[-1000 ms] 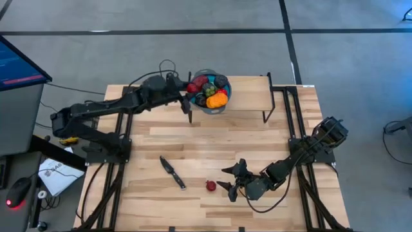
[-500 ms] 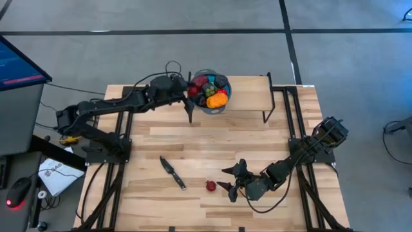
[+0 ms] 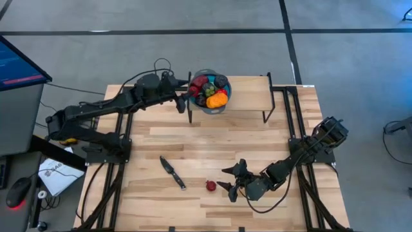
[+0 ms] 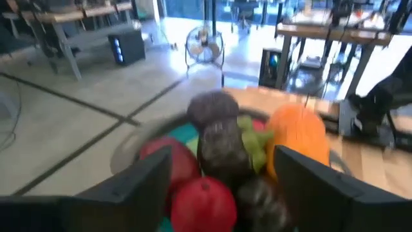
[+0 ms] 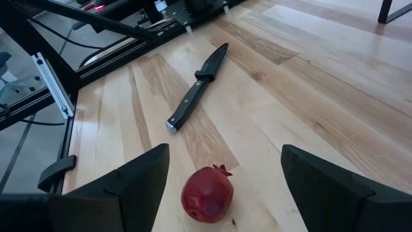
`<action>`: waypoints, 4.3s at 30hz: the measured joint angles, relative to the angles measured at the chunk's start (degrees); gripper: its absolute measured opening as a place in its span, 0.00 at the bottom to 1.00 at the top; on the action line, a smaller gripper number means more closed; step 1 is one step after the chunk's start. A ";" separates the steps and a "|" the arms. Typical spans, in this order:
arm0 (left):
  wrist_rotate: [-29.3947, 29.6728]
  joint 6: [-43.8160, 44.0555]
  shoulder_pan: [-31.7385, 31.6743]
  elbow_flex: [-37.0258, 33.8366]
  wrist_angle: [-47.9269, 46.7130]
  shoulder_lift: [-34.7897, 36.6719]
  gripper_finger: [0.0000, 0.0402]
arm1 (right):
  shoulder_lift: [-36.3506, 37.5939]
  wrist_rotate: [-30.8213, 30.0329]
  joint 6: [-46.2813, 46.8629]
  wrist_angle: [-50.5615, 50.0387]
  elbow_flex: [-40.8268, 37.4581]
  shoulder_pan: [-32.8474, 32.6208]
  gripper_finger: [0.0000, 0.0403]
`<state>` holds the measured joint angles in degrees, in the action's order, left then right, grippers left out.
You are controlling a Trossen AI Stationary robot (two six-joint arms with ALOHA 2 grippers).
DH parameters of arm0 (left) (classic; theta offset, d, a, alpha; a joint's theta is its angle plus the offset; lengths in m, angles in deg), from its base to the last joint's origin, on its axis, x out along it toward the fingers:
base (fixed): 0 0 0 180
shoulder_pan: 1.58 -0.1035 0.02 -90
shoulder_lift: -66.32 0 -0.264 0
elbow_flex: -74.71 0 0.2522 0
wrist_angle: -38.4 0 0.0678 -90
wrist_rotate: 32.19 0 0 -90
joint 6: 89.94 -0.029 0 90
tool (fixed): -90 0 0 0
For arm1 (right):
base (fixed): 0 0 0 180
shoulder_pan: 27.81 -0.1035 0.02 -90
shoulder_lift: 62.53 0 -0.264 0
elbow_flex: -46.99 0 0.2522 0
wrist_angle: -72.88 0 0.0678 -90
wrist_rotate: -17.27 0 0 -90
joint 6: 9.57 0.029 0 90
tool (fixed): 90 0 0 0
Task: Pick & Place Fruit
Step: Put the red pomegranate into the blue strainer bowl on the shelf
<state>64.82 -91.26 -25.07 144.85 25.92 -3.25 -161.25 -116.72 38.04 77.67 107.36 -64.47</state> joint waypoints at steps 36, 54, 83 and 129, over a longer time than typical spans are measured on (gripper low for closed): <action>-2.98 -1.73 18.26 -0.08 -7.79 9.43 0.01 | 0.00 15.63 -12.22 0.81 0.00 2.73 0.73; 20.17 20.45 50.23 -23.01 -5.05 10.48 0.01 | 0.00 22.82 -2.86 -14.40 8.23 10.57 0.73; 25.07 25.70 52.78 -31.13 10.37 10.48 0.01 | -24.20 36.62 5.47 -48.25 39.10 12.84 0.74; 1.90 -27.14 61.13 -11.91 43.26 -15.56 0.83 | -5.53 45.66 -34.30 -0.87 26.71 9.21 0.46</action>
<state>66.72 -118.40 36.06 132.94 69.18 -18.81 -166.78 -71.06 3.74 76.80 134.07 -55.27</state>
